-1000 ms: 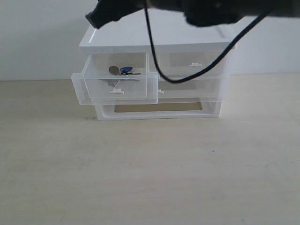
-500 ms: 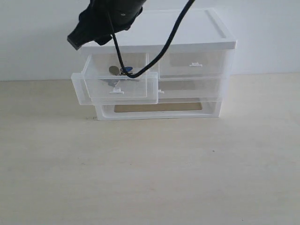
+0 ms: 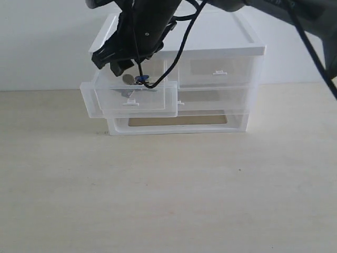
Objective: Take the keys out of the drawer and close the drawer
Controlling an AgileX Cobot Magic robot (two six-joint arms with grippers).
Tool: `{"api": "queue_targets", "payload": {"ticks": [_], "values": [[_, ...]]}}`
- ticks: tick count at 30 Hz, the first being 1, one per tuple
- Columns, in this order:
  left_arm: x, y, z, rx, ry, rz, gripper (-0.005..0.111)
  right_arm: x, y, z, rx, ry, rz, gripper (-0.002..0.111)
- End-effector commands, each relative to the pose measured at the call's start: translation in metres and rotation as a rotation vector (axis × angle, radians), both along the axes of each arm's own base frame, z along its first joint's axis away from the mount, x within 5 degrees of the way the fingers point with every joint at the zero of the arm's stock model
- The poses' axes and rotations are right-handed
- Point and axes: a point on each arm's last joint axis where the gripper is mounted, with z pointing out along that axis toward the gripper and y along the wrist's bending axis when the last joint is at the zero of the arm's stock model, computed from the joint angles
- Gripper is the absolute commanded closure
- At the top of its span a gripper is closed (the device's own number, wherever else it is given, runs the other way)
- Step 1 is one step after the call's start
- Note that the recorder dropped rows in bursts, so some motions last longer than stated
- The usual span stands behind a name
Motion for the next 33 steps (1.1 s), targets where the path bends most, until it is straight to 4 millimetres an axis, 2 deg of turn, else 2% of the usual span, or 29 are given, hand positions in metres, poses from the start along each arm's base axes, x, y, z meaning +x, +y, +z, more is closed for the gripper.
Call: {"api": "queue_targets", "payload": {"ticks": [1,3,13,14,17,19,20,23,24,27,30,31,33], "values": [[0.000,0.000,-0.001,0.000,-0.001,0.003,0.102,0.009,0.003,-0.018,-0.069,0.017,0.014,0.058],[0.000,0.000,-0.001,0.000,-0.001,0.003,0.102,0.013,0.003,-0.027,-0.103,0.006,0.010,0.058],[0.000,0.000,-0.001,0.000,-0.001,0.003,0.102,0.019,0.002,-0.033,-0.135,-0.034,0.026,0.058],[0.000,0.000,-0.001,0.000,-0.001,0.003,0.102,0.024,0.000,-0.042,-0.157,-0.021,0.021,0.058],[0.000,0.000,-0.001,0.000,-0.001,0.003,0.102,0.025,0.001,-0.049,-0.169,-0.005,0.020,0.058],[0.000,0.000,-0.001,0.000,-0.001,0.003,0.102,0.024,0.000,-0.042,-0.153,-0.020,0.017,0.058],[0.000,0.000,-0.001,0.000,-0.001,0.003,0.102,0.021,-0.003,-0.030,-0.149,-0.038,0.026,0.058],[0.000,0.000,-0.001,0.000,-0.001,0.003,0.102,0.015,-0.008,-0.013,-0.143,-0.051,0.027,0.058],[0.000,0.000,-0.001,0.000,-0.001,0.003,0.102,0.009,-0.012,0.003,-0.130,-0.065,0.026,0.058],[0.000,0.000,-0.001,0.000,-0.001,0.003,0.102,-0.008,-0.017,0.032,-0.086,-0.065,0.086,0.058],[0.000,0.000,-0.001,0.000,-0.001,0.003,0.102,-0.029,-0.017,0.044,-0.062,0.007,0.251,0.058],[0.000,0.000,-0.001,0.000,-0.001,0.003,0.102,-0.039,-0.013,0.048,-0.039,0.027,0.364,0.058],[0.000,0.000,-0.001,0.000,-0.001,0.003,0.102,-0.040,-0.012,0.047,-0.028,0.034,0.376,0.058]]}}
